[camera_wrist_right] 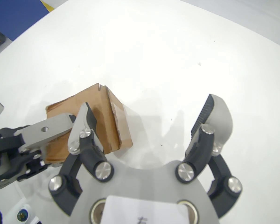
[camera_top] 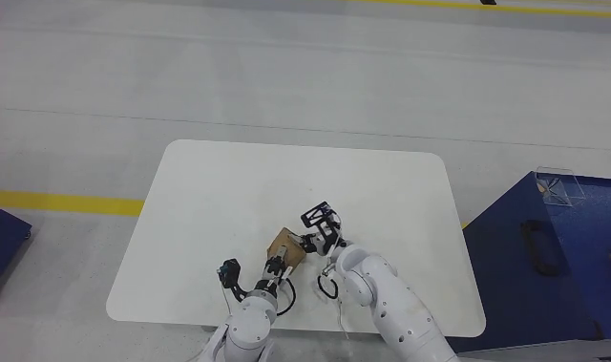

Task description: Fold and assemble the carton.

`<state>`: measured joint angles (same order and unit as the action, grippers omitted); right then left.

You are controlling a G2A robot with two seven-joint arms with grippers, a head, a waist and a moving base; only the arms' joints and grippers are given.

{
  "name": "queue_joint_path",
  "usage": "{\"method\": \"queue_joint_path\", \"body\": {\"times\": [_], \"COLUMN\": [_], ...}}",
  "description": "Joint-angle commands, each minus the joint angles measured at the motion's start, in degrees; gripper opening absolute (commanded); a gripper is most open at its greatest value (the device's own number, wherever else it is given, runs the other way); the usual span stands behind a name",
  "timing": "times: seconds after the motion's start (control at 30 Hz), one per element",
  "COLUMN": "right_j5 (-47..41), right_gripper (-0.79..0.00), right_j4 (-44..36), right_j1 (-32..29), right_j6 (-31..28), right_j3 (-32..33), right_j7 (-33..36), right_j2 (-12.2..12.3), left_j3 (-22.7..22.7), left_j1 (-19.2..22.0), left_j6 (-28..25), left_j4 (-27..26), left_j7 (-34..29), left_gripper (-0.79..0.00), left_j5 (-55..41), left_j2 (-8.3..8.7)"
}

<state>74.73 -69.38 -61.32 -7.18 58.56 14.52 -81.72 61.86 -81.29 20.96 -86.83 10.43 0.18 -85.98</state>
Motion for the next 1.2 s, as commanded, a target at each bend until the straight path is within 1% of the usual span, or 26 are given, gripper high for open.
{"method": "queue_joint_path", "body": {"times": [0.0, 0.03, 0.1, 0.17, 0.2, 0.27, 0.37, 0.43, 0.47, 0.5, 0.57, 0.6, 0.87, 0.9, 0.93, 0.97, 1.03, 1.07, 1.1, 1.13, 1.17], "right_j5": [-0.15, -0.47, -0.45, -0.36, -0.31, -0.14, -0.29, -0.38, -0.51, -0.9, -2.72, -3.09, -3.09, -3.05, -2.2, -1.4, -1.61, -1.78, -1.32, -0.67, 0.2], "right_gripper": [0.0, 0.0, 0.0, 0.0, 0.0, 0.0, 0.0, 0.0, 0.0, 0.0, 0.0, 0.0, 0.0, 0.0, 0.0, 0.0, 0.0, 0.0, 0.0, 0.0, 0.0], "right_j4": [0.59, 0.68, 0.5, -0.07, -0.41, -1.2, -2.29, -2.63, -2.73, -2.76, -2.73, -2.81, -2.81, -2.8, -2.58, -2.25, -1.59, -1.02, -0.28, 0.49, 1.4], "right_j1": [0.29, 0.36, 0.4, 0.3, 0.22, 0.04, -0.22, -0.27, -0.29, -0.33, -0.38, -0.37, -0.37, -0.49, -0.72, -0.67, -0.05, 0.42, 1.12, 1.85, 2.53], "right_j6": [0.55, 0.49, 0.85, 0.95, 0.98, 0.95, 0.86, 0.68, 0.66, 0.81, 1.34, 1.43, 1.43, 1.46, 1.8, 1.81, 1.49, 1.22, 0.82, 0.43, 0.34], "right_j3": [-0.51, -0.61, -0.55, -0.24, 0.06, 0.86, 2.23, 2.98, 3.3, 3.64, 4.22, 4.34, 4.34, 4.33, 4.19, 3.75, 3.09, 2.76, 2.3, 1.79, 1.21], "right_j7": [-0.61, -0.82, -1.29, -1.44, -1.46, -1.37, -1.05, -0.61, -0.44, -0.37, 0.65, 0.77, 0.77, 0.7, 0.85, 1.62, 2.79, 3.46, 4.21, 4.51, 4.74], "right_j2": [-0.23, -0.31, -0.36, -0.3, -0.24, -0.05, 0.24, 0.41, 0.46, 0.49, 0.42, 0.41, 0.41, 0.41, 0.46, 0.44, 0.26, 0.15, 0.07, -0.02, -0.12], "left_j3": [0.14, 0.19, 0.32, -0.34, -0.84, -1.63, -2.9, -4.0, -4.45, -4.91, -5.72, -6.23, -6.23, -5.9, -4.81, -4.02, -4.08, -3.82, -3.43, -2.69, -1.69], "left_j1": [-0.26, -0.44, -1.03, -2.28, -3.06, -4.68, -6.83, -7.57, -7.85, -8.02, -8.04, -8.04, -8.04, -7.76, -7.02, -6.26, -5.02, -4.55, -4.49, -4.53, -4.72], "left_j6": [-0.46, -0.64, -1.9, -4.17, -5.77, -8.74, -14.12, -16.0, -15.67, -15.23, -13.47, -13.54, -13.54, -13.38, -12.72, -10.83, -6.49, -5.98, -7.72, -10.22, -11.63], "left_j4": [-0.14, -0.27, -1.12, -2.8, -3.9, -5.82, -7.38, -6.73, -6.19, -5.86, -5.31, -5.13, -5.13, -5.16, -4.43, -2.61, 2.58, 4.18, 4.8, 4.48, 3.9], "left_j7": [0.38, 0.62, 1.92, 3.97, 4.76, 5.72, 7.67, 8.63, 10.23, 12.28, 17.35, 18.68, 18.68, 19.24, 21.38, 25.09, 25.09, 23.59, 20.39, 17.02, 14.41], "left_gripper": [-0.317, -0.305, -0.24, -0.212, -0.179, -0.163, -0.114, -0.12, -0.089, 0.0, 0.0, 0.0, 0.0, 0.0, 0.0, 0.0, 0.0, 0.0, 0.0, 0.0, 0.0], "left_j5": [0.21, 0.44, 1.38, 4.18, 5.72, 8.68, 16.85, 26.71, 31.56, 35.28, 38.88, 38.65, 38.65, 39.75, 44.36, 53.23, 72.85, 79.4, 82.39, 84.3, 86.9], "left_j2": [-0.02, -0.02, 0.0, 0.06, 0.1, 0.26, 0.75, 1.31, 1.5, 1.56, 1.28, 1.08, 1.08, 1.15, 1.44, 1.89, 3.07, 3.59, 4.03, 4.51, 5.02]}}
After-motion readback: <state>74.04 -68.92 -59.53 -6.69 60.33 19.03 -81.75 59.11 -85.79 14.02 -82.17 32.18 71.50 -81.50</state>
